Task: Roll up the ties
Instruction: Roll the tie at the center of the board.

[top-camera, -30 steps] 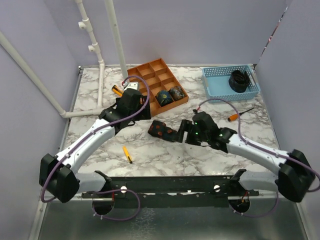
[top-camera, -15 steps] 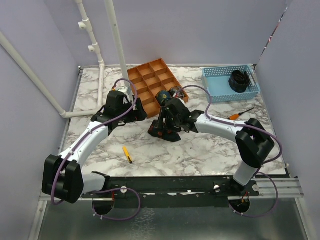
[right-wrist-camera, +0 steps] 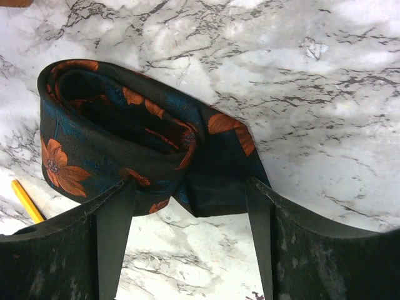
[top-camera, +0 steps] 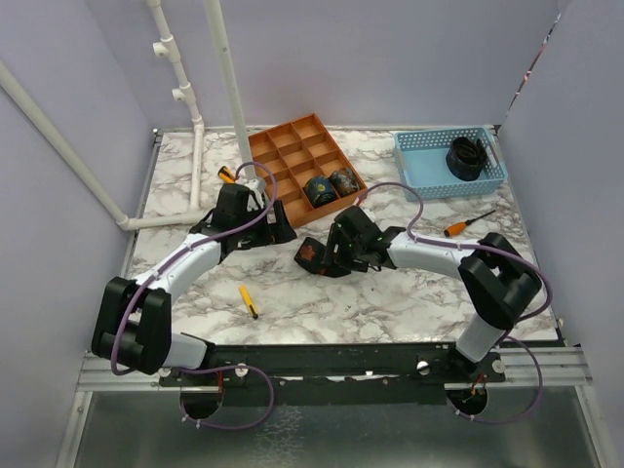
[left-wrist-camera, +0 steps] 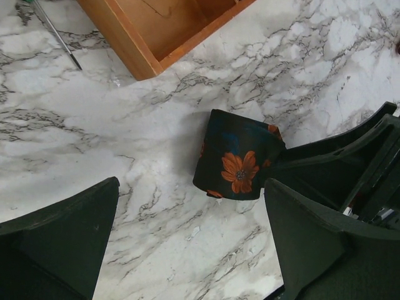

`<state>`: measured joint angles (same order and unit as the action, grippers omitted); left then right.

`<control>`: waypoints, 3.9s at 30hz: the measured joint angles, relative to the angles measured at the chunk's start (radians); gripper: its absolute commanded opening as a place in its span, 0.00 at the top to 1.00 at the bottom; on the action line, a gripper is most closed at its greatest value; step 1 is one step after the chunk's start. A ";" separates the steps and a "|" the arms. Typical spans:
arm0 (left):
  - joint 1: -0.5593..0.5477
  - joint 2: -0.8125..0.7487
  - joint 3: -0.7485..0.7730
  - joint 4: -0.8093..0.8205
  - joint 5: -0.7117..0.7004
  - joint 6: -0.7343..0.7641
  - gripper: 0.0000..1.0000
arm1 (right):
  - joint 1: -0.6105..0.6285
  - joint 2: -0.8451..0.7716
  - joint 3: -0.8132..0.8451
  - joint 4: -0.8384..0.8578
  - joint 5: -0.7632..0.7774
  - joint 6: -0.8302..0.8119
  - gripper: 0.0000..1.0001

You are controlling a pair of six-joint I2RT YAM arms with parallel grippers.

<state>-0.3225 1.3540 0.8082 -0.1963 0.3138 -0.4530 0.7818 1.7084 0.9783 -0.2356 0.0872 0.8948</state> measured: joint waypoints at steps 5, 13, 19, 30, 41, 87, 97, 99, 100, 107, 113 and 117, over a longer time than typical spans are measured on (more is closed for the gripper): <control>0.000 0.023 -0.003 0.038 0.059 0.002 0.01 | -0.016 -0.034 -0.048 0.028 -0.003 -0.001 0.30; -0.023 0.090 -0.003 0.098 0.138 0.007 0.01 | -0.038 -0.064 -0.106 0.085 -0.018 -0.006 0.33; -0.051 0.154 -0.003 0.113 0.180 0.014 0.01 | -0.043 -0.093 -0.162 0.152 -0.029 -0.014 0.35; -0.104 0.253 0.021 0.120 0.210 0.037 0.01 | -0.045 -0.146 -0.277 0.296 -0.053 -0.075 0.38; -0.119 0.314 0.087 0.124 0.209 0.039 0.01 | -0.045 -0.183 -0.298 0.283 -0.066 -0.108 0.31; -0.124 -0.506 -0.366 0.143 -0.235 -0.272 0.01 | 0.061 -0.218 -0.388 0.333 0.134 -0.006 0.59; -0.124 -0.436 -0.339 0.137 -0.235 -0.259 0.01 | -0.031 -0.173 -0.325 0.300 0.138 -0.085 0.58; -0.124 -0.419 -0.331 0.138 -0.235 -0.257 0.01 | -0.048 -0.152 -0.301 0.295 0.136 -0.112 0.58; -0.124 -0.411 -0.330 0.141 -0.235 -0.257 0.01 | -0.054 -0.141 -0.288 0.294 0.135 -0.125 0.58; -0.124 -0.378 -0.330 0.143 -0.235 -0.257 0.01 | -0.077 -0.098 -0.231 0.275 0.111 -0.208 0.56; -0.124 -0.422 -0.330 0.142 -0.244 -0.257 0.01 | -0.084 -0.137 -0.216 0.175 0.111 -0.270 0.37; -0.124 -0.485 -0.330 0.138 -0.265 -0.257 0.01 | -0.095 -0.279 -0.228 0.078 0.140 -0.306 0.33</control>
<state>-0.4469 0.8688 0.4786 -0.0578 0.0486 -0.7101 0.6865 1.4296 0.7502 -0.1577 0.2276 0.5884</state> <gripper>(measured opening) 0.990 0.651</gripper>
